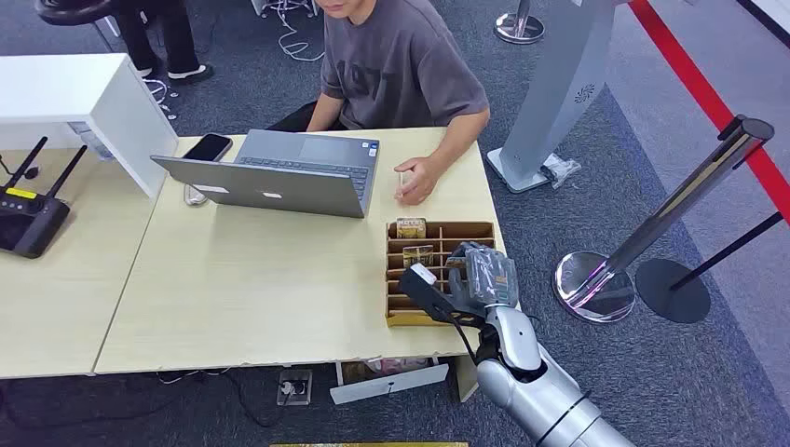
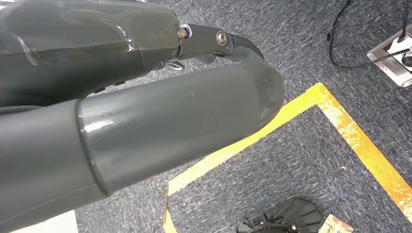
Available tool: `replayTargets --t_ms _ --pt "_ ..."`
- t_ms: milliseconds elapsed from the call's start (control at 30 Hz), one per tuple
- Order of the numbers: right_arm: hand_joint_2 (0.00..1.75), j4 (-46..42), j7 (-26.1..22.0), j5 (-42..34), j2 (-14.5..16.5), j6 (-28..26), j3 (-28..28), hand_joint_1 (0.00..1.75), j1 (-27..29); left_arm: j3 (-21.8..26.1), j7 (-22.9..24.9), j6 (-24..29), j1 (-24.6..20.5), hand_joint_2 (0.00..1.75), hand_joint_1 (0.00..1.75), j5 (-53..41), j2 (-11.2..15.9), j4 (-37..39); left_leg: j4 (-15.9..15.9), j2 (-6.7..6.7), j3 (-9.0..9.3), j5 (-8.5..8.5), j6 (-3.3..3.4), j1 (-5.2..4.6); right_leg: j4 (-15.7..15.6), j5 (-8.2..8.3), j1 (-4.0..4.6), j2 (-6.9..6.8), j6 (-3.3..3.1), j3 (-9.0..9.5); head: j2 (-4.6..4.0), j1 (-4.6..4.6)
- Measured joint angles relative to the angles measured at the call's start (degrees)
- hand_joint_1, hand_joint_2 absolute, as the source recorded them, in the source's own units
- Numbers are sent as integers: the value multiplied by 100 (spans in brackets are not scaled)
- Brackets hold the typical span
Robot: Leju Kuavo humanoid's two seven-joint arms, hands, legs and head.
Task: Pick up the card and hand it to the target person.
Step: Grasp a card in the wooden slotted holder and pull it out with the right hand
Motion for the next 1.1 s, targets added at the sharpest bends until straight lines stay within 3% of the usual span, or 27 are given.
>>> replayTargets --t_ms 133,1100 --pt "175 0 4 4 -1 4 0 147 0 0 1 0 0 0 0 0 0 0 0 0 0 0 0 0 0 0 0 0 0 0 0 -1" --pt "175 -348 3 547 -87 30 -39 145 -9 0 -7 2 1 0 0 -20 0 0 0 0 1 0 0 0 0 1 0 0 -1 1 0 0"
